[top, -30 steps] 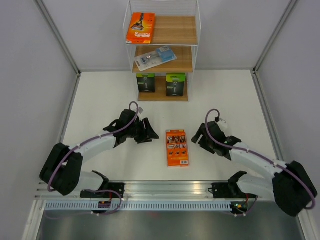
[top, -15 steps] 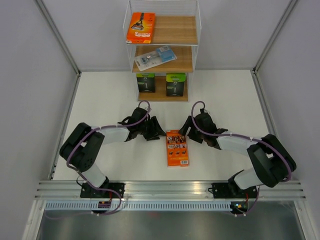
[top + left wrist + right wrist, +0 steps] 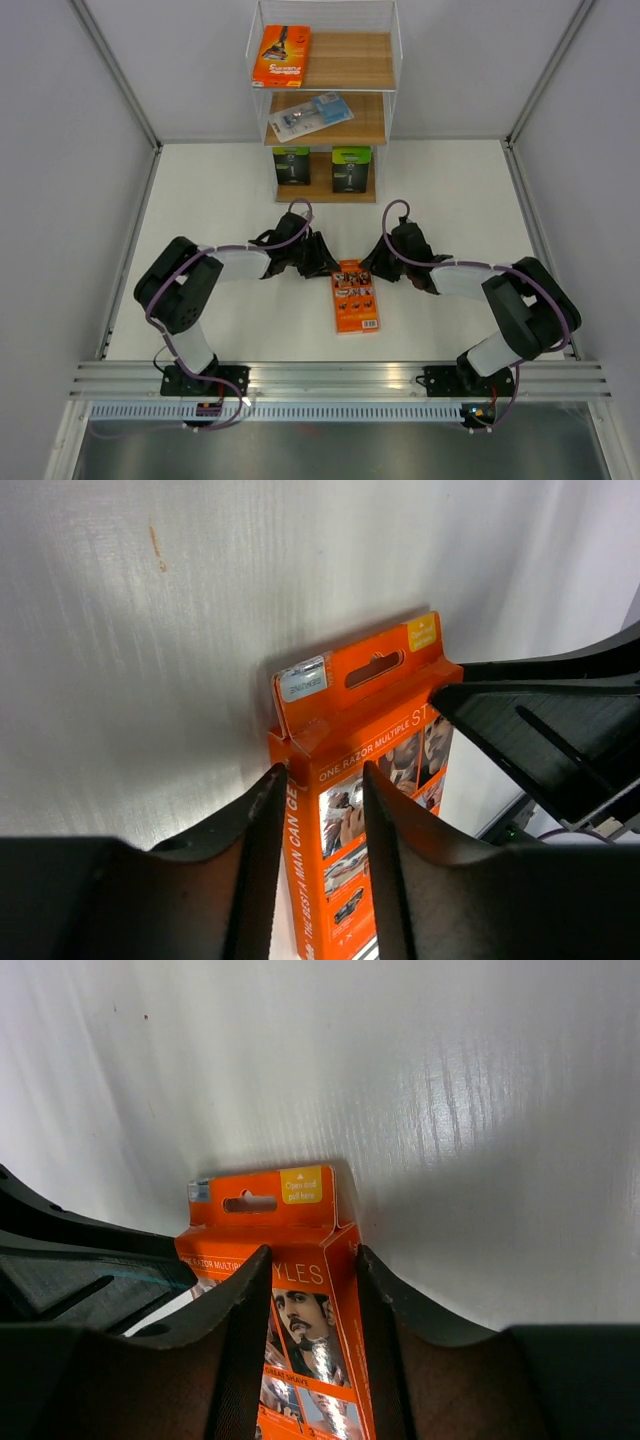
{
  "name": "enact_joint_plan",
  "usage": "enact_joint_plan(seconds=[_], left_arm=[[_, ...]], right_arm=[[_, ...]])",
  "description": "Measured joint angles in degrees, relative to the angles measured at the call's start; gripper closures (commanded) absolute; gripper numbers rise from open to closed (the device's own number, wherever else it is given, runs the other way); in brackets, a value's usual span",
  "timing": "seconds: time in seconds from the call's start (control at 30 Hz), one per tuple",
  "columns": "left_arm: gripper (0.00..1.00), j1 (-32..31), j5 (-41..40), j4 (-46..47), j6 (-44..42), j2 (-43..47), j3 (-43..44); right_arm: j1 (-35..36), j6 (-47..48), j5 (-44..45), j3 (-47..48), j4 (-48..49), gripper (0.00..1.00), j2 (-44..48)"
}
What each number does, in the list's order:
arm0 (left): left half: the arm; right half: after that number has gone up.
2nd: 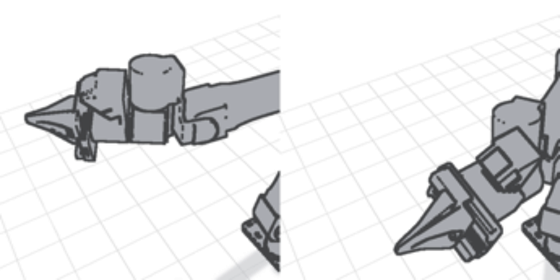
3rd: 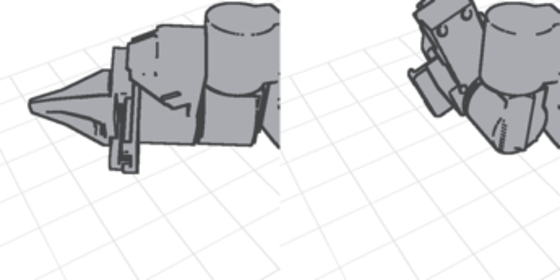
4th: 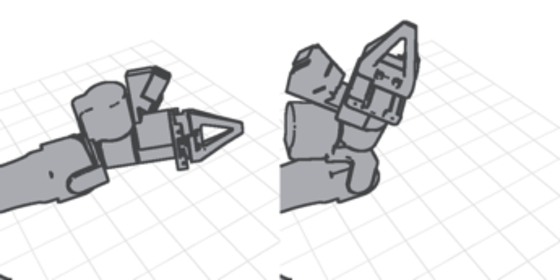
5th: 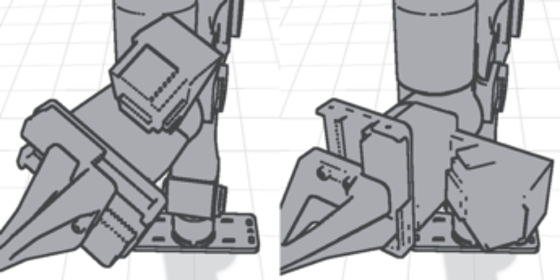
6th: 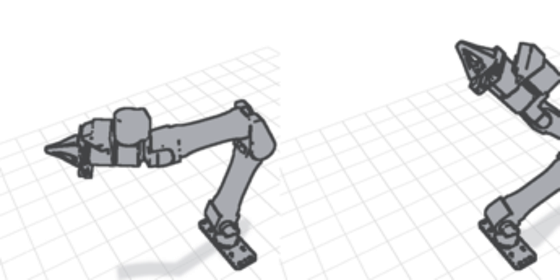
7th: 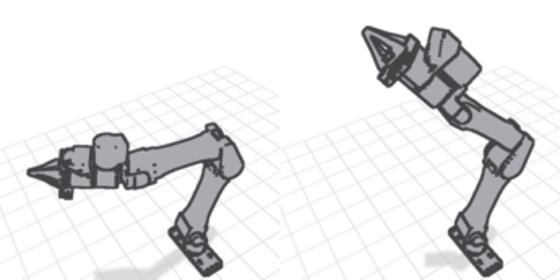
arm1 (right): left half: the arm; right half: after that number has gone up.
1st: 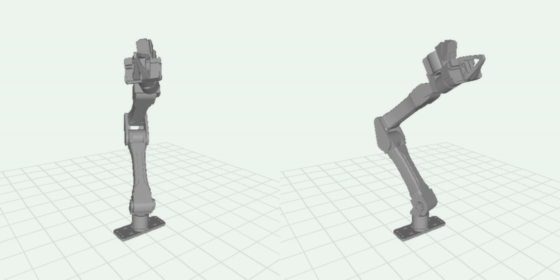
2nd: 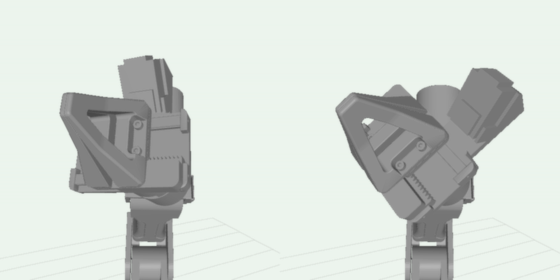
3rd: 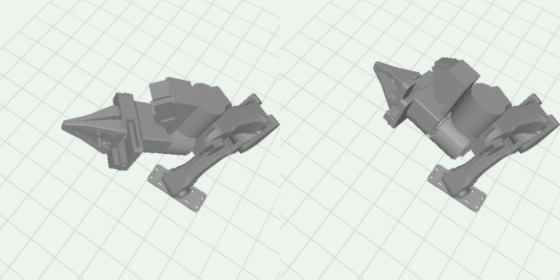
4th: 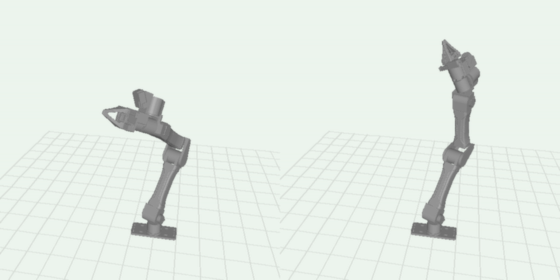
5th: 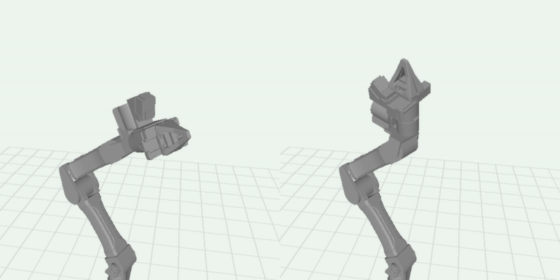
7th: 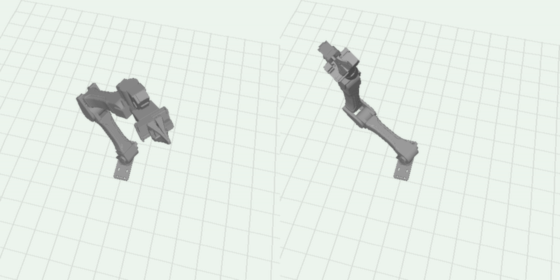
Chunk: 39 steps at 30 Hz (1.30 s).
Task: Place and organize the shaving razors onto the shelf
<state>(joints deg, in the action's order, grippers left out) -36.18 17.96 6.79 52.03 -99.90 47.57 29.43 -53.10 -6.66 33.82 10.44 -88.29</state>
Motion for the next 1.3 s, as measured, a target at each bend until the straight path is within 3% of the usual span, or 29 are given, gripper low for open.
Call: enact_joint_plan(seconds=[0.13, 0.43, 0.6, 0.83, 0.97, 1.13, 1.23, 1.3], left_arm=[[0.66, 0.0, -0.42, -1.25, -0.04, -0.13, 0.52], [0.66, 0.17, -2.89, -4.59, -4.74, 1.09, 6.78], [0.66, 0.11, -4.92, -5.66, -7.96, 7.17, 8.02], [0.65, -4.2, -8.94, -6.23, -11.65, 15.58, 8.81], [0.65, -8.41, -10.21, -3.41, -13.35, 18.58, 8.11], [0.65, -12.02, -12.57, -1.44, -13.79, 22.14, 0.0], [0.65, -12.66, -13.77, -1.55, -13.49, 24.52, -6.38], [0.59, -12.7, -16.04, -3.37, -12.87, 27.41, -9.81]], right_arm=[[-0.11, 0.92, 0.44, 0.63, -1.79, 0.59, 1.01], [-0.92, 5.86, 3.04, 5.25, -6.64, 0.62, 7.3], [-0.85, 8.17, 3.69, 9.2, -7.13, 0.61, 14.67], [2.45, 10.19, 3.3, 11.78, 0.31, 0.62, 23.28], [5.95, 9.92, 2.29, 6.08, 1.22, 0.62, 25.33], [6.36, 7.65, 2.82, -6.16, -4.28, 0.61, 32.26], [6.86, 5.38, 3.76, -12.96, -12.11, 0.55, 40.63], [6.88, 3.3, 5.66, -15.3, -17.51, 0.47, 46.99]])
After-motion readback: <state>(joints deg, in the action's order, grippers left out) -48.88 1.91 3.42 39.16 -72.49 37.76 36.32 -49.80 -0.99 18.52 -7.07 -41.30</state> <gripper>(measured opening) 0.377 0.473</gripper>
